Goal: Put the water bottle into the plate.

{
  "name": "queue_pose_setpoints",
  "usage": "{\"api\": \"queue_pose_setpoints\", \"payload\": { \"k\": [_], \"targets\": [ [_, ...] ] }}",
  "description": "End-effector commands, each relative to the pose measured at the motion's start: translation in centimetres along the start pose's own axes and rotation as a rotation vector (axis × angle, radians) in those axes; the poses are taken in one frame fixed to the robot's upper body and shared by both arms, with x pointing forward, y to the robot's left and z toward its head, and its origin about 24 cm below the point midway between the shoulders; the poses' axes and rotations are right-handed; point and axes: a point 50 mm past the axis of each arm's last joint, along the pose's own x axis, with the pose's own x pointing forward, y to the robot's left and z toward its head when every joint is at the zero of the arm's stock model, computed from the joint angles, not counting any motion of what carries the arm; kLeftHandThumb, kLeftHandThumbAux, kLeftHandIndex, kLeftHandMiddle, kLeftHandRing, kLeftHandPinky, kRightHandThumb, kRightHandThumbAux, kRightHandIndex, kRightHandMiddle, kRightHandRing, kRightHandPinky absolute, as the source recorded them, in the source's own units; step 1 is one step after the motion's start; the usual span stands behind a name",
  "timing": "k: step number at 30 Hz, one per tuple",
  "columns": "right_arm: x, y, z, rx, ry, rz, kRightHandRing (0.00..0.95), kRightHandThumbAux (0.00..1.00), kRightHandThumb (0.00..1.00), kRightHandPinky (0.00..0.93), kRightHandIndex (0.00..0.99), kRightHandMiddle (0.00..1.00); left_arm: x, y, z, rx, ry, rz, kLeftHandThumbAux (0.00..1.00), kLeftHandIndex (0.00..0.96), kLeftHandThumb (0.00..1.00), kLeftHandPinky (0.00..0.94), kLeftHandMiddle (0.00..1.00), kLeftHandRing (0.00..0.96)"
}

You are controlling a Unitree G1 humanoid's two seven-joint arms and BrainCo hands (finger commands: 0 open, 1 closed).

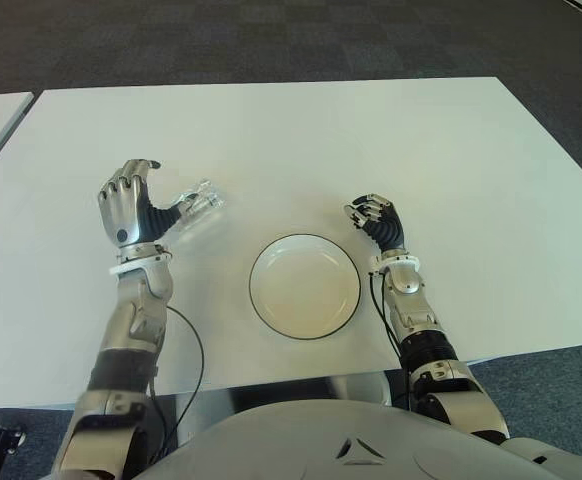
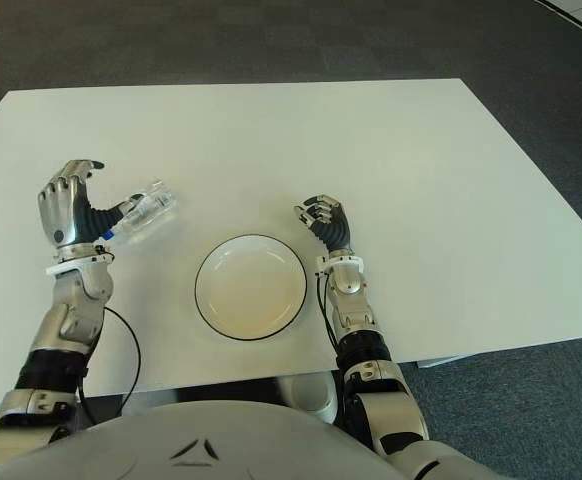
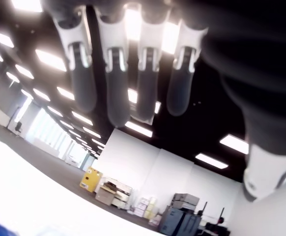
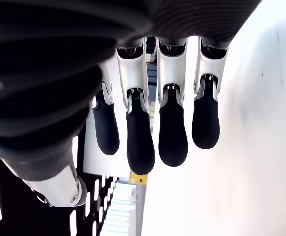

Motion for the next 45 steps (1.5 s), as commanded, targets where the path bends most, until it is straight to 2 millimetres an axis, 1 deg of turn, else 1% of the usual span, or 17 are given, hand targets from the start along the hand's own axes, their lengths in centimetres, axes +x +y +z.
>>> {"api": "queue_pose_setpoints", "payload": {
  "k": [1, 3, 4, 6, 7, 9, 16, 19, 25, 33, 41, 45],
  "targets": [
    [-0.2, 0.0, -0.5, -0.004, 0.027, -0.001, 0.643, 0.728, 0.71, 0.613, 0.435, 0.631, 0.9, -0.7, -0.7, 0.088, -0.014, -0.038, 0.518, 0.117, 0.549, 0.082, 0.122, 0.101],
    [-0.2, 0.0, -0.5, -0.001, 0.027, 0.001, 0.643, 0.728, 0.71, 0.624, 0.435, 0.63, 1.1, -1.3, -1.1, 0.122, -0.011, -0.071, 0.446, 0.055, 0.523, 0.033, 0.054, 0.042],
    [-0.2, 0.0, -0.5, 0.002, 0.026, 0.002, 0.643, 0.728, 0.71, 0.626, 0.435, 0.63, 1.2, -1.7, -1.3, 0.143, -0.009, -0.091, 0.43, 0.044, 0.519, 0.026, 0.043, 0.034],
    [-0.2, 0.0, -0.5, 0.006, 0.024, 0.004, 0.642, 0.728, 0.71, 0.631, 0.435, 0.628, 1.4, -2.1, -1.5, 0.171, -0.004, -0.121, 0.359, 0.018, 0.509, 0.01, 0.017, 0.013],
    [-0.2, 0.0, -0.4, 0.008, 0.023, 0.004, 0.642, 0.728, 0.71, 0.633, 0.435, 0.626, 1.4, -2.1, -1.5, 0.181, -0.001, -0.132, 0.322, 0.011, 0.506, 0.006, 0.011, 0.008],
    [-0.2, 0.0, -0.4, 0.008, 0.022, 0.004, 0.641, 0.728, 0.71, 0.633, 0.435, 0.625, 1.5, -2.3, -1.6, 0.197, 0.005, -0.153, 0.284, 0.005, 0.505, 0.003, 0.005, 0.004],
    [-0.2, -0.1, -0.5, 0.01, 0.02, 0.003, 0.641, 0.728, 0.71, 0.636, 0.435, 0.623, 1.6, -3.6, -2.2, 0.272, 0.023, -0.28, 0.168, 0.0, 0.495, 0.0, 0.0, 0.0],
    [-0.2, -0.2, -0.4, 0.008, 0.02, 0.001, 0.64, 0.727, 0.71, 0.64, 0.435, 0.623, 1.6, -4.3, -2.6, 0.292, 0.022, -0.321, 0.143, 0.0, 0.49, 0.0, 0.0, 0.0],
    [-0.2, -0.2, -0.4, 0.01, 0.02, -0.002, 0.64, 0.727, 0.71, 0.646, 0.435, 0.621, 1.6, -5.5, -3.1, 0.31, 0.016, -0.4, 0.126, 0.0, 0.484, 0.0, 0.0, 0.0],
    [-0.2, -0.3, -0.4, 0.005, 0.024, -0.005, 0.64, 0.728, 0.71, 0.644, 0.435, 0.621, 1.3, -6.7, -3.2, 0.311, 0.013, -0.486, 0.129, 0.0, 0.487, 0.0, 0.0, 0.0],
    [-0.2, -0.4, -0.4, 0.0, 0.025, -0.007, 0.641, 0.728, 0.71, 0.649, 0.435, 0.623, 0.9, -7.4, -3.3, 0.31, 0.001, -0.539, 0.139, 0.0, 0.472, 0.0, 0.0, 0.0],
    [-0.2, -0.4, -0.4, -0.002, 0.026, -0.007, 0.64, 0.727, 0.71, 0.651, 0.435, 0.622, 0.4, -7.8, -3.2, 0.304, -0.006, -0.577, 0.148, 0.0, 0.47, 0.0, 0.0, 0.0]
  ]
}}
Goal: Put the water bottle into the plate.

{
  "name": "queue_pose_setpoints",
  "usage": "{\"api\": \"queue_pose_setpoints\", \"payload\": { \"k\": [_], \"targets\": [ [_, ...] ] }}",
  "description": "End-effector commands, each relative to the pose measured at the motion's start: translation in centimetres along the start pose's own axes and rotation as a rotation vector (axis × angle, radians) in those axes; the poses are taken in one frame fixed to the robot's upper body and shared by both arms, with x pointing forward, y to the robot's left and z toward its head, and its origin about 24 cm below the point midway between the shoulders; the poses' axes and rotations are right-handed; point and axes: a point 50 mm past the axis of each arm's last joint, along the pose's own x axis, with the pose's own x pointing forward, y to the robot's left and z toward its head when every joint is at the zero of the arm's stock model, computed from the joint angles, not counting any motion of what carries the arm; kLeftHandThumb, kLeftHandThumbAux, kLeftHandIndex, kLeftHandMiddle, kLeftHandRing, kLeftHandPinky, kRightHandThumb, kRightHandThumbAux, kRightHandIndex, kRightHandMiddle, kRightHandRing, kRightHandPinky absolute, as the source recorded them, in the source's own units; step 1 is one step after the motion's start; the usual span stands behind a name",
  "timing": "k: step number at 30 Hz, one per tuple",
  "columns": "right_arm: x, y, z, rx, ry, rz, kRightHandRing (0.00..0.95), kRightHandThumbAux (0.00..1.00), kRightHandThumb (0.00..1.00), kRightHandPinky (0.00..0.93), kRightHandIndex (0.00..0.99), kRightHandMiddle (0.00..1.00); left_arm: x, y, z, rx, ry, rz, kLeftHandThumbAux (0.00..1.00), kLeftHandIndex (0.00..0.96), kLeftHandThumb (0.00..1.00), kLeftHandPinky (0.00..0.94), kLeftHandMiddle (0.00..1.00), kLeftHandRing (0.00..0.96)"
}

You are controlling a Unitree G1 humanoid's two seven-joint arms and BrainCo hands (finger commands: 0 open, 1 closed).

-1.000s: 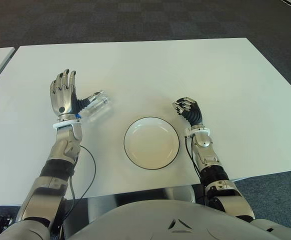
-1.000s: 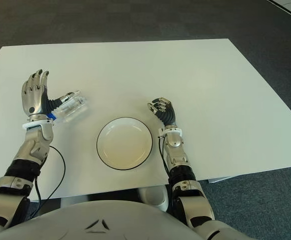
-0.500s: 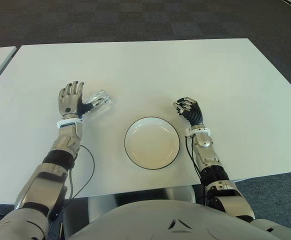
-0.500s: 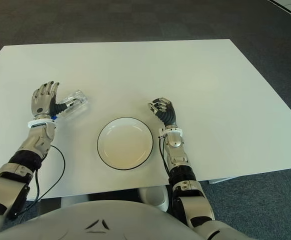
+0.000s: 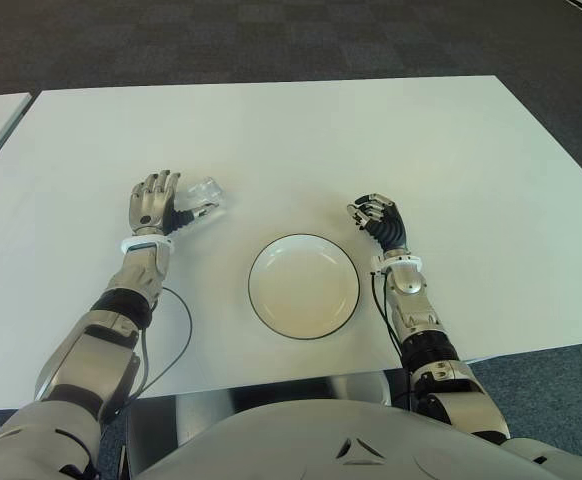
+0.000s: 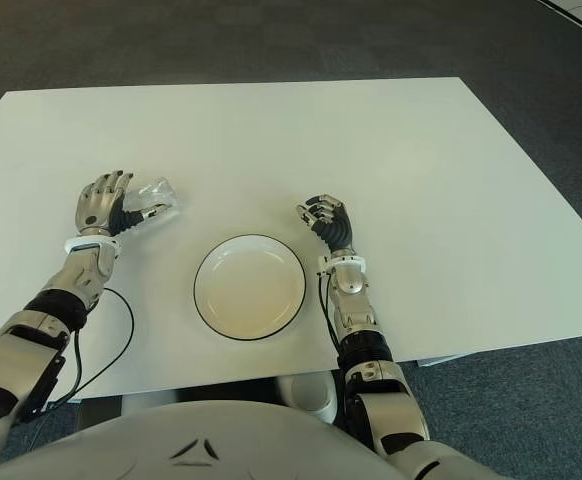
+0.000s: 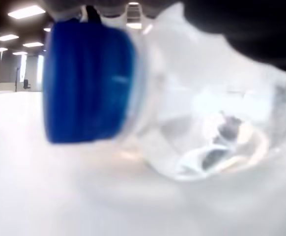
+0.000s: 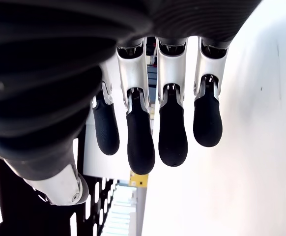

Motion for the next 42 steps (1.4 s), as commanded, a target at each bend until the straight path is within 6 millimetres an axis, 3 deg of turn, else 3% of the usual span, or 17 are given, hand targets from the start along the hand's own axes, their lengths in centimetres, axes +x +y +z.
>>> {"api": "queue_pose_setpoints", "payload": {
  "k": [1, 29, 34, 37, 42],
  "targets": [
    [-0.2, 0.0, -0.4, -0.005, 0.027, -0.001, 0.64, 0.727, 0.71, 0.65, 0.435, 0.622, -0.6, -1.3, 0.3, -0.004, -0.009, -0.081, 0.151, 0.0, 0.471, 0.0, 0.0, 0.0],
    [-0.2, 0.0, -0.3, -0.001, 0.013, 0.004, 0.643, 0.728, 0.711, 0.637, 0.435, 0.622, -1.5, -3.8, 1.2, 0.043, -0.035, -0.262, 0.292, 0.0, 0.584, 0.0, 0.0, 0.0],
    [-0.3, 0.0, -0.3, 0.001, 0.014, 0.001, 0.643, 0.728, 0.711, 0.629, 0.435, 0.624, -1.5, -3.9, 1.3, 0.032, -0.021, -0.25, 0.356, 0.042, 0.615, 0.116, 0.063, 0.039],
    [-0.3, 0.0, -0.3, -0.001, 0.014, -0.001, 0.644, 0.728, 0.711, 0.622, 0.435, 0.626, -1.6, -4.0, 1.4, 0.019, -0.008, -0.25, 0.384, 0.092, 0.632, 0.22, 0.121, 0.115],
    [-0.2, 0.0, -0.4, -0.005, 0.017, -0.003, 0.646, 0.728, 0.711, 0.626, 0.435, 0.631, -1.6, -4.0, 1.4, -0.005, 0.011, -0.249, 0.425, 0.301, 0.676, 0.357, 0.275, 0.27]
  ]
}}
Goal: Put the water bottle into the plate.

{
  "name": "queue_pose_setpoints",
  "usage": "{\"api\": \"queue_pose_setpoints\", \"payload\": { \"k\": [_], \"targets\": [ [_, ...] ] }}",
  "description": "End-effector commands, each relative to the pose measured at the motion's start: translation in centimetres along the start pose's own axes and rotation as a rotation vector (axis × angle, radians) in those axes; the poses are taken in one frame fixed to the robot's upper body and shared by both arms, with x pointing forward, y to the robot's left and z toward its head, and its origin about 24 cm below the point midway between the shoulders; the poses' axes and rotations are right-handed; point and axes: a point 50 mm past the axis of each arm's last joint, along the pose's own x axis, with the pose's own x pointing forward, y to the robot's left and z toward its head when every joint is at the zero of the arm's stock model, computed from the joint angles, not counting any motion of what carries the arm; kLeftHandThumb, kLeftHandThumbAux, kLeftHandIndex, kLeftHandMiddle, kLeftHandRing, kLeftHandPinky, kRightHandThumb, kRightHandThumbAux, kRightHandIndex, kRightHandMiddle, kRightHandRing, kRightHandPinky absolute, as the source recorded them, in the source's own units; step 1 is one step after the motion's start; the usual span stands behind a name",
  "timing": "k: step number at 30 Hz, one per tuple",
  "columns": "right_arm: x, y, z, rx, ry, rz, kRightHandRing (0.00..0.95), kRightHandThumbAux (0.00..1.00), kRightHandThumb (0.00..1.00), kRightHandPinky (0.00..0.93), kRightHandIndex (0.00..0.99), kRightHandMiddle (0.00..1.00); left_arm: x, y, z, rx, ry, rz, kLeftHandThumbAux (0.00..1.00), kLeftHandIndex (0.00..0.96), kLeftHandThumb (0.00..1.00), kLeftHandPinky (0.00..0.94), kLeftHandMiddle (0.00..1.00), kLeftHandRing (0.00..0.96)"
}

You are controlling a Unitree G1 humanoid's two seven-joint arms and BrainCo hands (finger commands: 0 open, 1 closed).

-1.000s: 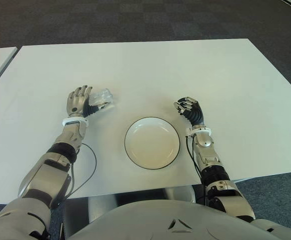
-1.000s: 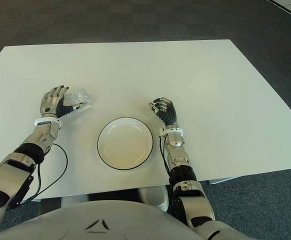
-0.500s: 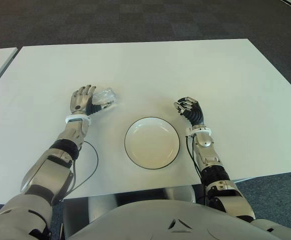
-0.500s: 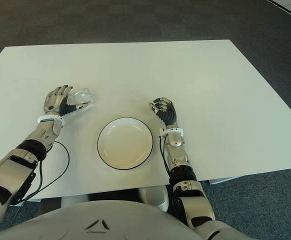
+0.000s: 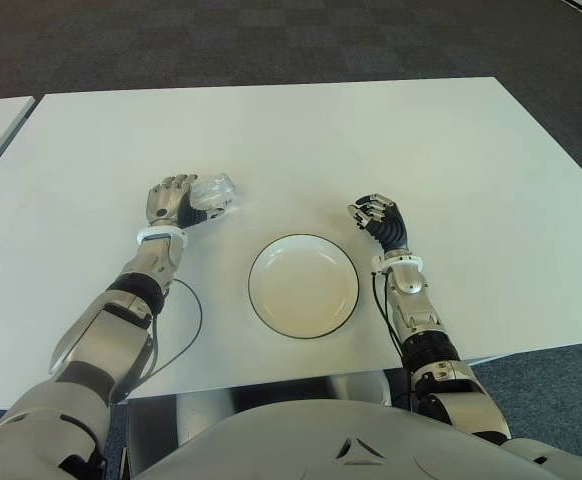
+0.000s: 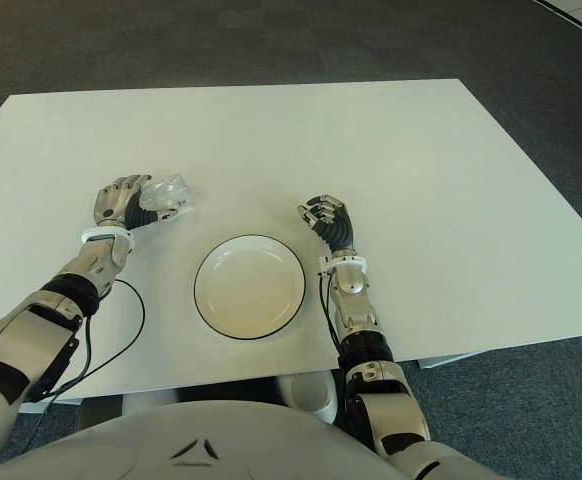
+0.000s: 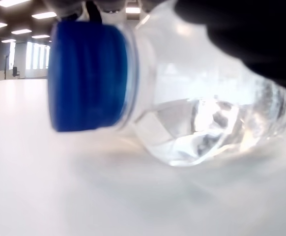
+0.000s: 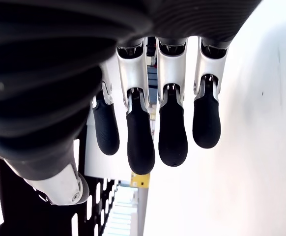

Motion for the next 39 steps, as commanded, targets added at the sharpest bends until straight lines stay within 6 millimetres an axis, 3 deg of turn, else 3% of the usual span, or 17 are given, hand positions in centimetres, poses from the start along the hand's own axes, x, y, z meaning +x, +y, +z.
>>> {"api": "queue_pose_setpoints", "payload": {
  "k": [1, 3, 5, 9, 11, 16, 24, 39],
  "targets": [
    [-0.22, 0.09, -0.33, -0.003, 0.014, 0.0, 0.646, 0.728, 0.711, 0.628, 0.435, 0.631, -2.18, -3.45, -0.54, -0.004, 0.05, -0.14, 0.428, 0.321, 0.681, 0.368, 0.291, 0.285],
    [-0.22, 0.08, -0.34, -0.003, 0.015, -0.001, 0.646, 0.728, 0.711, 0.635, 0.435, 0.631, -2.2, -3.46, -0.57, -0.006, 0.052, -0.136, 0.438, 0.368, 0.696, 0.42, 0.351, 0.347],
    [-0.21, 0.09, -0.33, -0.003, 0.016, 0.0, 0.645, 0.727, 0.71, 0.64, 0.435, 0.629, -2.22, -3.46, -0.6, -0.007, 0.052, -0.132, 0.451, 0.416, 0.72, 0.521, 0.467, 0.472],
    [-0.2, 0.09, -0.31, -0.003, 0.017, 0.0, 0.642, 0.727, 0.71, 0.636, 0.435, 0.625, -2.27, -3.52, -0.57, -0.005, 0.048, -0.131, 0.625, 0.429, 0.727, 0.631, 0.599, 0.612],
    [-0.2, 0.1, -0.31, -0.002, 0.018, 0.0, 0.642, 0.727, 0.71, 0.63, 0.435, 0.625, -2.28, -3.54, -0.51, -0.003, 0.045, -0.132, 0.644, 0.421, 0.8, 0.657, 0.58, 0.648],
    [-0.19, 0.11, -0.31, -0.001, 0.018, 0.0, 0.64, 0.728, 0.71, 0.624, 0.435, 0.625, -2.29, -3.52, -0.39, 0.005, 0.037, -0.137, 0.655, 0.421, 0.844, 0.707, 0.566, 0.693],
    [-0.19, 0.1, -0.32, -0.004, 0.018, -0.001, 0.641, 0.728, 0.711, 0.635, 0.435, 0.624, -2.35, -3.52, -0.51, -0.007, 0.034, -0.146, 0.661, 0.413, 0.851, 0.816, 0.55, 0.766],
    [-0.19, 0.02, -0.32, -0.006, 0.018, -0.001, 0.64, 0.727, 0.71, 0.626, 0.435, 0.623, -2.47, -3.5, -0.73, -0.09, 0.068, -0.128, 0.667, 0.4, 0.85, 0.848, 0.545, 0.842]
  ]
}}
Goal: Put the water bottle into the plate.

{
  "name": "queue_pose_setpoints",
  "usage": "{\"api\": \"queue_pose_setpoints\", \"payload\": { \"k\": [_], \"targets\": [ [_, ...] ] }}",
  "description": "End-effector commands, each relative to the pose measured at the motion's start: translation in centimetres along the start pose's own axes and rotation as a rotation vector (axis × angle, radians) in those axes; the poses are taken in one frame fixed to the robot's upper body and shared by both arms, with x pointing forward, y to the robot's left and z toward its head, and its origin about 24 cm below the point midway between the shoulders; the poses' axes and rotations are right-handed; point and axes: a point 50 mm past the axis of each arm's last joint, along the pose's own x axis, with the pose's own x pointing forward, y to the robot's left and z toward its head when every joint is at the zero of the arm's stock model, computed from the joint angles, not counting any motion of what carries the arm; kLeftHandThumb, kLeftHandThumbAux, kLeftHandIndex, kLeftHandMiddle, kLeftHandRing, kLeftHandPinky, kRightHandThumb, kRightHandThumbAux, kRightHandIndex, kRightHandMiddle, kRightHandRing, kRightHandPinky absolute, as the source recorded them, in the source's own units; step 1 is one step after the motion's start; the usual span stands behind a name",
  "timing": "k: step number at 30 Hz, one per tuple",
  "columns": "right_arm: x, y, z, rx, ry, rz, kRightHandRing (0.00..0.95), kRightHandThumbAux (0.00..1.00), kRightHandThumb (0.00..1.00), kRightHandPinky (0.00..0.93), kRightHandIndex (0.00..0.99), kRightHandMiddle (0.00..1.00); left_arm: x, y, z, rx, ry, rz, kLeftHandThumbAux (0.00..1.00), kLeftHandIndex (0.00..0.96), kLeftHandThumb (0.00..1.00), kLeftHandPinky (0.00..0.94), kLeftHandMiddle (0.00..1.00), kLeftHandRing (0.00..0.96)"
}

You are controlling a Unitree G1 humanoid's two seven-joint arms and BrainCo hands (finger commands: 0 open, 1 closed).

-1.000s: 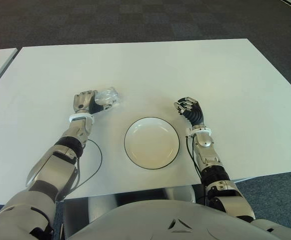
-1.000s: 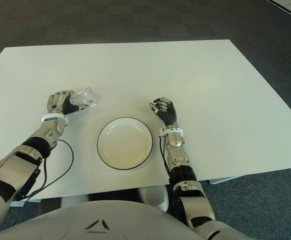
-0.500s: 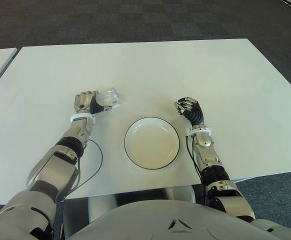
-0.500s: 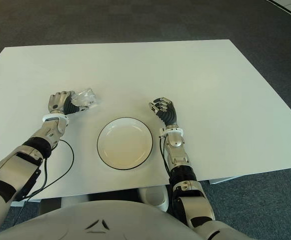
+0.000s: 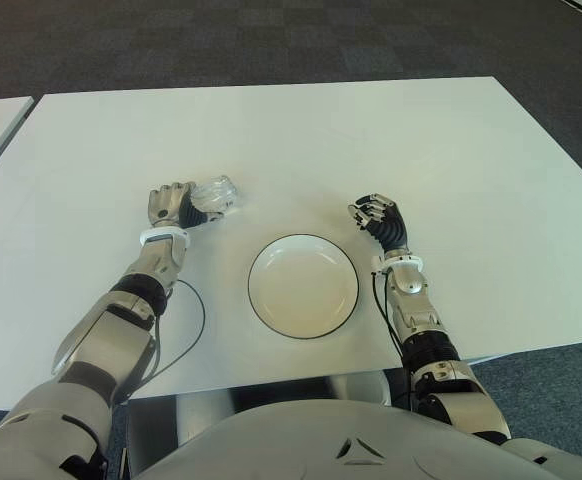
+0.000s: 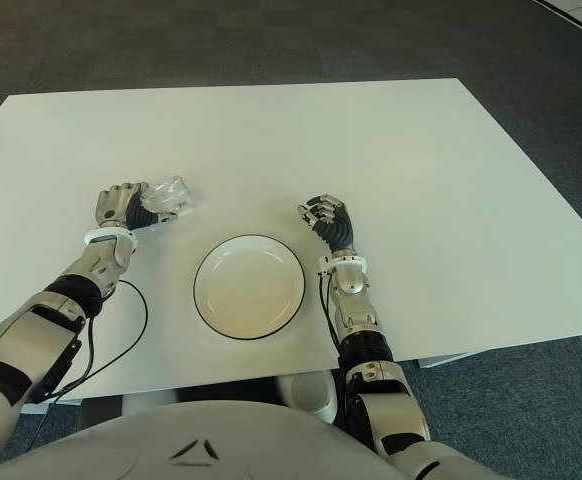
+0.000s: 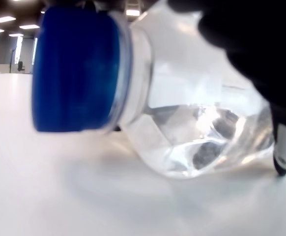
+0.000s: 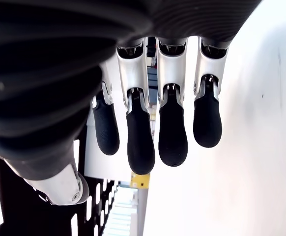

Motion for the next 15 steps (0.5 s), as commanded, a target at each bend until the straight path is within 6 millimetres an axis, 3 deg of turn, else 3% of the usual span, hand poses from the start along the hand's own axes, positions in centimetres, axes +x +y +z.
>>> {"api": "queue_pose_setpoints", "payload": {
  "k": [1, 15],
  "targets": [
    [-0.19, 0.02, -0.34, -0.004, 0.019, -0.001, 0.639, 0.727, 0.71, 0.624, 0.435, 0.623, -2.19, -3.07, -1.03, -0.032, 0.048, -0.137, 0.667, 0.4, 0.85, 0.848, 0.545, 0.843],
    [-0.17, -0.02, -0.38, 0.003, 0.02, -0.001, 0.647, 0.728, 0.71, 0.635, 0.435, 0.631, -1.98, -2.5, -1.14, -0.109, 0.057, -0.116, 0.667, 0.4, 0.85, 0.833, 0.545, 0.857]
  ]
}}
